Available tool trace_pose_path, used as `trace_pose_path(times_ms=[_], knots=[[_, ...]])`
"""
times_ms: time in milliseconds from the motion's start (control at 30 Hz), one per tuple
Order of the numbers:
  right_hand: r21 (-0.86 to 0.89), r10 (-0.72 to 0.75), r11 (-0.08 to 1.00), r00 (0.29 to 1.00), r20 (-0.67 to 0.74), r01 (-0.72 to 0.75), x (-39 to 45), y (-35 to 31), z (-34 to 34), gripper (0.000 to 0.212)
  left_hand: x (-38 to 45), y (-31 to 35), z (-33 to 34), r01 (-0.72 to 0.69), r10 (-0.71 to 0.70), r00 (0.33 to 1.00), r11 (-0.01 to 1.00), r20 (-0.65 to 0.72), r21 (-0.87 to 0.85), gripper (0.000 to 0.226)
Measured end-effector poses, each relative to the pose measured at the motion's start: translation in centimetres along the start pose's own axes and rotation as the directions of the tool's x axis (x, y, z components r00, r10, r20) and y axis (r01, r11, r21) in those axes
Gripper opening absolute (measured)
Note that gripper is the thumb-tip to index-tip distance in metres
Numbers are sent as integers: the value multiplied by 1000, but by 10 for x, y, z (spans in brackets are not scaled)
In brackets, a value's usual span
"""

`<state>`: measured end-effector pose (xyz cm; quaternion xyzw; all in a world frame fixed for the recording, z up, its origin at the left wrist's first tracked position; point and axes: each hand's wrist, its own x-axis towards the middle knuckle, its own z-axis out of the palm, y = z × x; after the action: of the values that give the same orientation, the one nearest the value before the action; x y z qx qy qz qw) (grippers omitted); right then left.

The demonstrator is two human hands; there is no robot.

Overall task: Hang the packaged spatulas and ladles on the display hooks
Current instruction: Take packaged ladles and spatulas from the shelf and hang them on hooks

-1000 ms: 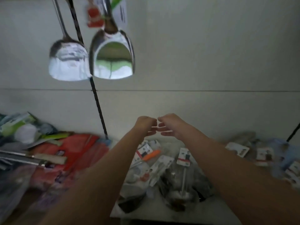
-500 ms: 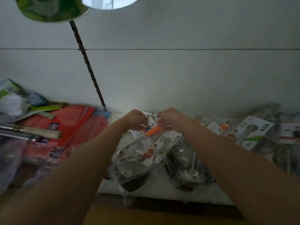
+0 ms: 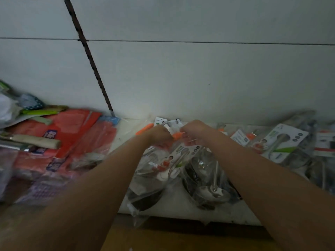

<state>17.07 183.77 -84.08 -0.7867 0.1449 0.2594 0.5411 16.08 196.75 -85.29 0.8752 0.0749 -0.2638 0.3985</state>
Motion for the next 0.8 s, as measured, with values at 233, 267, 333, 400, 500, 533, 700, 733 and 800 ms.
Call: trace_pose_path(times_ms=[233, 267, 333, 400, 500, 533, 700, 733, 800], knots=[[91, 29, 996, 976, -216, -9, 14, 7, -22, 15, 2, 28, 41, -55, 58, 998, 977, -6, 207, 33], [32, 17, 999, 964, -266, -9, 14, 9, -26, 15, 6, 29, 46, -90, 99, 995, 947, -14, 307, 33], [-169, -26, 985, 942, -335, -33, 13, 17, -36, 20, 11, 28, 53, -118, 138, 990, 911, -24, 396, 37], [-307, -58, 949, 920, -387, -70, 6, 25, -48, 22, 14, 28, 57, -106, 145, 988, 893, -57, 437, 51], [-296, -44, 953, 929, -368, -71, 4, 29, -57, 24, 15, 29, 55, -60, 139, 982, 876, -131, 478, 77], [-227, -7, 971, 943, -331, -73, 6, 29, -58, 24, 16, 28, 53, -64, 150, 979, 871, -138, 488, 84], [-155, 40, 985, 980, -197, -72, 9, 31, -54, 25, 14, 25, 45, -118, 191, 977, 848, -90, 517, 79], [-156, 42, 985, 984, -172, -70, 9, 29, -53, 19, 14, 26, 45, -121, 194, 977, 845, -88, 521, 73], [-115, 56, 991, 989, -137, -72, 9, 24, -49, 7, 12, 28, 47, -133, 208, 975, 835, -82, 535, 62]])
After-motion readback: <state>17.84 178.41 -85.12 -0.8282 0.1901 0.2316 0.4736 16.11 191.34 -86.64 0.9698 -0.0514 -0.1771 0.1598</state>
